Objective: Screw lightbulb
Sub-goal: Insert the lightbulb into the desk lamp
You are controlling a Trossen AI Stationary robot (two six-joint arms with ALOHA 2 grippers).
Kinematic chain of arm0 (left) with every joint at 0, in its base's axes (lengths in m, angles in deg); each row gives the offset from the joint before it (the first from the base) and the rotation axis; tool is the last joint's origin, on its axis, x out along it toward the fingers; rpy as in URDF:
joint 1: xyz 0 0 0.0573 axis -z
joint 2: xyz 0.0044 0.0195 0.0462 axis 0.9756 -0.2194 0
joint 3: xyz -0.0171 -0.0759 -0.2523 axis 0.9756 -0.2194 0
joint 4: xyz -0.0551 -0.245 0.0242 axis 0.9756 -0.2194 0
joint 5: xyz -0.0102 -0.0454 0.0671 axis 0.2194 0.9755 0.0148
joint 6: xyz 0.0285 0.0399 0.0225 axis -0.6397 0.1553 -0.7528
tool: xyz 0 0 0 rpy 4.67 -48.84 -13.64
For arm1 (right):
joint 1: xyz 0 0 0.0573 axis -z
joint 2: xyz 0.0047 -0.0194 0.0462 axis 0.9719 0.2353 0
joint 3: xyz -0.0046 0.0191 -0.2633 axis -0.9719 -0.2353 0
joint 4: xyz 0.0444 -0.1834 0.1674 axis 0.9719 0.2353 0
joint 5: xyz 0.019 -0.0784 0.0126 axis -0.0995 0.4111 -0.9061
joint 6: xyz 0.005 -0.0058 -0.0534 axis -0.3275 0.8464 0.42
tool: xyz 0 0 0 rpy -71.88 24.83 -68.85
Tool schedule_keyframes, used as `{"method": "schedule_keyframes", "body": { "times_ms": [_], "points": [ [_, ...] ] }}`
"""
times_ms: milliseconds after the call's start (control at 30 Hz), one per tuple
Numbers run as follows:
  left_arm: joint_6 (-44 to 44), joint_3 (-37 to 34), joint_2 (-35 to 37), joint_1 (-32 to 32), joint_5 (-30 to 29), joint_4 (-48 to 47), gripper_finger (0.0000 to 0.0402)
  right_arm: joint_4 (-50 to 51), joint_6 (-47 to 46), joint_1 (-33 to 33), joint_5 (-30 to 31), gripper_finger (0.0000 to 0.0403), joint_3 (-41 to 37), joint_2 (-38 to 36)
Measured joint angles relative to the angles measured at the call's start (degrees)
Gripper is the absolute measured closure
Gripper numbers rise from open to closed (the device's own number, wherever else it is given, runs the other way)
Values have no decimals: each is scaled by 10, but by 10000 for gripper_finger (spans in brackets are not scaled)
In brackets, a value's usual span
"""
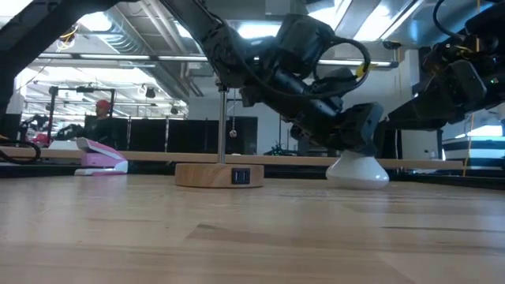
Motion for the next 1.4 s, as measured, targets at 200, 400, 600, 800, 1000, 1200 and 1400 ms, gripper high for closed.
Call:
{"method": "schedule_keyframes", "body": {
  "times_ms": [200,400,600,800,1000,1200,1400],
  "points": [
    [-32,1,4,6,0,1,242,2,0,0,-5,102,3,-2],
    [-131,13,30,34,-46,-14,242,67,2,0,-67,102,77,-24],
    [-354,26,93,78,-152,-6,246,155,-85,-1,-160,102,180,-39],
    [-592,27,140,99,-248,8,244,156,-312,-1,-216,102,205,-39],
    [-787,25,138,102,-253,5,242,121,-487,0,-207,102,201,12],
    [-858,24,138,101,-251,4,243,-8,-541,0,-223,102,202,80],
    [-888,24,138,101,-251,4,240,-71,-576,0,-225,102,202,147]
  ]
}}
